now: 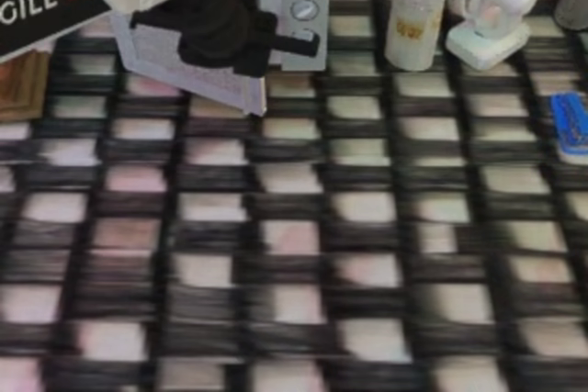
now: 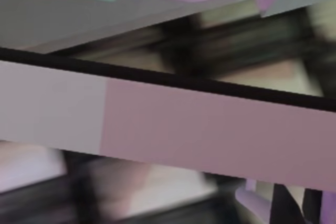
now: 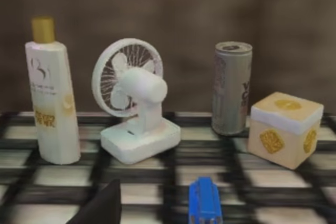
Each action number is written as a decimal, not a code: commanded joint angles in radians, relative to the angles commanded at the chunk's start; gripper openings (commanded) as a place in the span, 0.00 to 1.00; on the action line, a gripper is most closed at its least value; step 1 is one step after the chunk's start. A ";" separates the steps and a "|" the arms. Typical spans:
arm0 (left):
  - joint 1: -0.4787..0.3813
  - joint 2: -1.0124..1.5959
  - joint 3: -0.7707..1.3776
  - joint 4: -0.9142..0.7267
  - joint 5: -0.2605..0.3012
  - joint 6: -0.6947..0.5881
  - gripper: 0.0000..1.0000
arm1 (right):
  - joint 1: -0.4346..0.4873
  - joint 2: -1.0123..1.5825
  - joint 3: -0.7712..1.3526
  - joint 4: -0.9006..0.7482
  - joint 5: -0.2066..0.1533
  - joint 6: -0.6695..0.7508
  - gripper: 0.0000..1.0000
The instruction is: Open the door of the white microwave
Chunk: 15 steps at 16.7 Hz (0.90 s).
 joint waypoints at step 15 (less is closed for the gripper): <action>0.041 -0.088 -0.113 0.041 0.070 0.135 0.00 | 0.000 0.000 0.000 0.000 0.000 0.000 1.00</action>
